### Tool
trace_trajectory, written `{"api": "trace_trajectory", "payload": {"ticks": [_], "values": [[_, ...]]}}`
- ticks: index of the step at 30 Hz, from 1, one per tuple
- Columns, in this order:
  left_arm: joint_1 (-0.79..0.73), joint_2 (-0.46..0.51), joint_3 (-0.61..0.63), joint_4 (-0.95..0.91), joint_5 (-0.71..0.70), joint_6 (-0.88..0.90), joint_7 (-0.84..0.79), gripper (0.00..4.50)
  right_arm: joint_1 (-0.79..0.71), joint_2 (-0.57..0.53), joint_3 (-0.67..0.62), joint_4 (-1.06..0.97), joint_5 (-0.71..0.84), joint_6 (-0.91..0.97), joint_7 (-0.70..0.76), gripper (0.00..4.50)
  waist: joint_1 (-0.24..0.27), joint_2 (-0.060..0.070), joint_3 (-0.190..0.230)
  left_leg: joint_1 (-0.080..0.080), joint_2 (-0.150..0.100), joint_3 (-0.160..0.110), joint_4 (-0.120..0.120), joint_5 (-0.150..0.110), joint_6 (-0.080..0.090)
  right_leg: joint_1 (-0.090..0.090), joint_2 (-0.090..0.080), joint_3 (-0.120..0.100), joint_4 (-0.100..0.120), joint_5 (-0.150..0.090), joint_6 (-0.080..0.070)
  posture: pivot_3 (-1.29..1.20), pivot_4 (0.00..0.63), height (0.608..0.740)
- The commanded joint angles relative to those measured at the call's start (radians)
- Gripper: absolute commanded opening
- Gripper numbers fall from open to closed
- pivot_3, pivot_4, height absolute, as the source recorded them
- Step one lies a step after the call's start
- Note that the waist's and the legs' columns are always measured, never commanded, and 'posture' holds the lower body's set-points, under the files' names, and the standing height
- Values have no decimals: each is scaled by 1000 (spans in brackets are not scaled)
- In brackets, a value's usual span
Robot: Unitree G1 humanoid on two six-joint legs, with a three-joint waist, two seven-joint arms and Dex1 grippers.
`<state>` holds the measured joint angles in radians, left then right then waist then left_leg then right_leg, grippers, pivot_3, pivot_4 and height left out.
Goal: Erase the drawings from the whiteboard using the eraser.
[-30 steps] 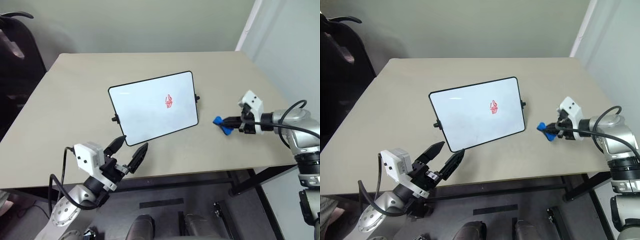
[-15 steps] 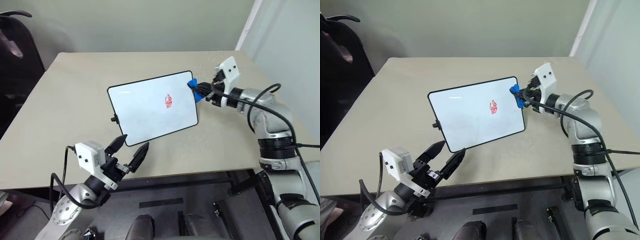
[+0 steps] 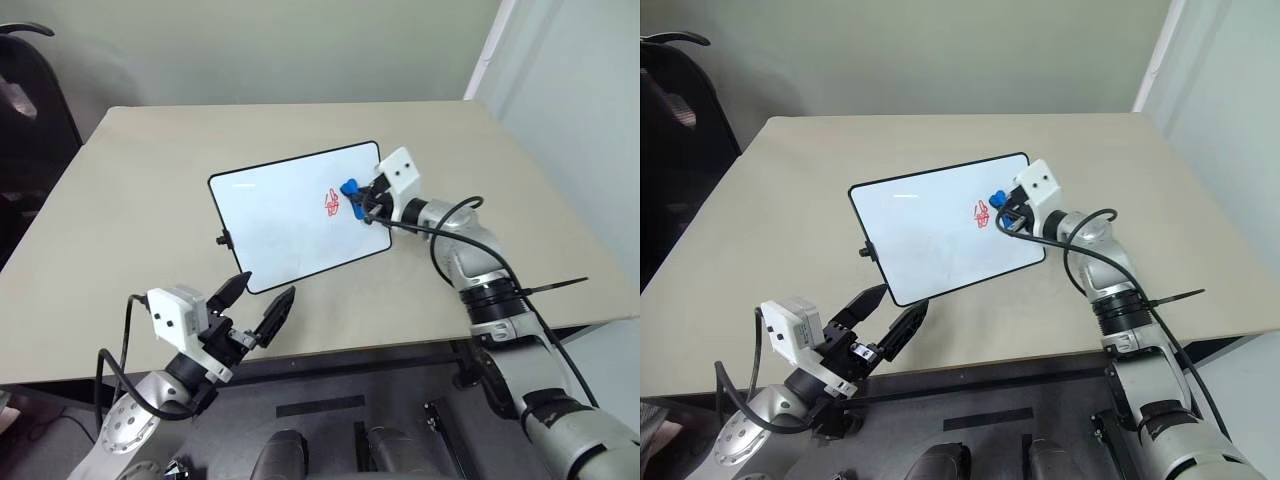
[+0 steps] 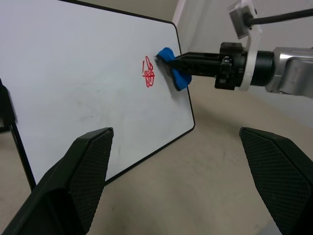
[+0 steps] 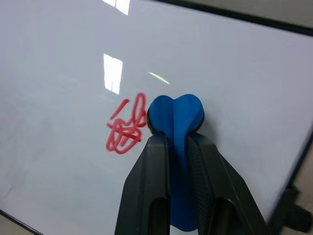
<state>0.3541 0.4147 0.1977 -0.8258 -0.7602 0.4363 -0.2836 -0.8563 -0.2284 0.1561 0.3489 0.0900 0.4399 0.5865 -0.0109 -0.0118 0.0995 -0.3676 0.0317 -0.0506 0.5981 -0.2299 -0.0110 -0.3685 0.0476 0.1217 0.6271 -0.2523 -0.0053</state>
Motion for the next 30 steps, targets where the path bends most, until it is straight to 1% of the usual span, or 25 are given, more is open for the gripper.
{"api": "trace_trajectory", "payload": {"ticks": [1,8,20,24,28,30], "values": [[4,7,20,-48,-15,-13,-7,4500,-33,26,26,13,-43,-75,-30,551,-1,0,0,0,0,0,0,0,0,0,0,0,0,0,0,0,150,727],[19,11,27,-67,-20,-11,2,4500,-59,65,35,68,-85,-136,-50,551,-8,1,0,0,0,-1,0,-1,-1,-1,0,0,0,2,-4,0,150,727],[33,9,32,-81,-21,-11,9,4500,-3,119,123,-1,-138,-142,-25,551,-19,1,1,0,0,-2,0,-2,-2,-2,1,0,0,3,-5,0,150,727],[30,10,36,-77,-22,-11,7,4500,26,132,180,-38,-159,-137,1,551,-19,1,1,0,0,-2,0,-2,-2,-2,1,0,0,3,-5,0,150,727],[24,11,36,-72,-22,-10,7,4500,6,133,151,-21,-150,-129,-10,551,-18,2,1,-1,0,-2,0,-2,-3,-3,1,0,0,2,-5,0,150,727],[20,11,35,-71,-23,-9,9,4500,-26,104,117,36,-162,-141,-43,551,-17,2,1,-1,0,-2,0,-2,-3,-3,1,0,0,2,-6,0,150,727]]}}
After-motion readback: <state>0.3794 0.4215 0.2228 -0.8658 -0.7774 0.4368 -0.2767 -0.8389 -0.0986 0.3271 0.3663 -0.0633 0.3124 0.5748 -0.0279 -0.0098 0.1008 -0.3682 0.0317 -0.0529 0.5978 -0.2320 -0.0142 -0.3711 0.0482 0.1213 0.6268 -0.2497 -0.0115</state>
